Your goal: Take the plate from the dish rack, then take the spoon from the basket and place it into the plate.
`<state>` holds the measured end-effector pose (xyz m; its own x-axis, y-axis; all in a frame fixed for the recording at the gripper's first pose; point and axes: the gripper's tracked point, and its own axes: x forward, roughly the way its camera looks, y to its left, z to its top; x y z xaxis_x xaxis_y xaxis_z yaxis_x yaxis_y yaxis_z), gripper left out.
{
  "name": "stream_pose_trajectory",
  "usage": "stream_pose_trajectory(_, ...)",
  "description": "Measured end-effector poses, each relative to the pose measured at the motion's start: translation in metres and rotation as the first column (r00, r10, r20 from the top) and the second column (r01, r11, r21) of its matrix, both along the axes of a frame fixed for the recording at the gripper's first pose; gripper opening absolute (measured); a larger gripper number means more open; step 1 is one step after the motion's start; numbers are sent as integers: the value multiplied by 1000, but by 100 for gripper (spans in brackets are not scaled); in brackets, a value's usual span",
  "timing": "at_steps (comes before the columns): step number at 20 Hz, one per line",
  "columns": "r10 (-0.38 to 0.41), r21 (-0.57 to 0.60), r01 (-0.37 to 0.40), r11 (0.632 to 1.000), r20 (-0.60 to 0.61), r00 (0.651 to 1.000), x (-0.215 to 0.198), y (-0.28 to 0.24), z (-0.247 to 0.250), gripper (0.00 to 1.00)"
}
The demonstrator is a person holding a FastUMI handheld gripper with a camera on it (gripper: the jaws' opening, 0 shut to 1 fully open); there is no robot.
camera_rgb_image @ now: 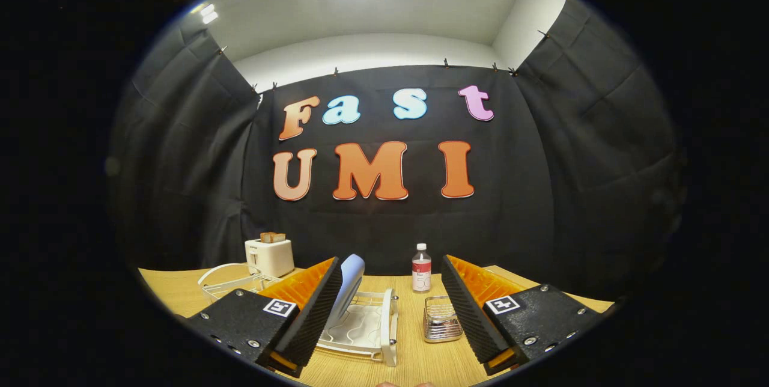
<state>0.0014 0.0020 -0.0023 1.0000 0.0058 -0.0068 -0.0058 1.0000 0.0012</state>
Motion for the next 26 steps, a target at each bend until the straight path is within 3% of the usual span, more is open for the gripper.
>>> stream_pose_trajectory(7,28,3,-28,1000,-10,1000,6,7,6,98)
stream_pose_trajectory(15,149,52,-143,988,-129,980,38,35,6,99)
stream_pose_trajectory(21,237,144,-200,969,-321,917,74,56,-11,99)
stream_pose_trajectory(26,239,171,-176,969,-487,840,89,61,-37,99)
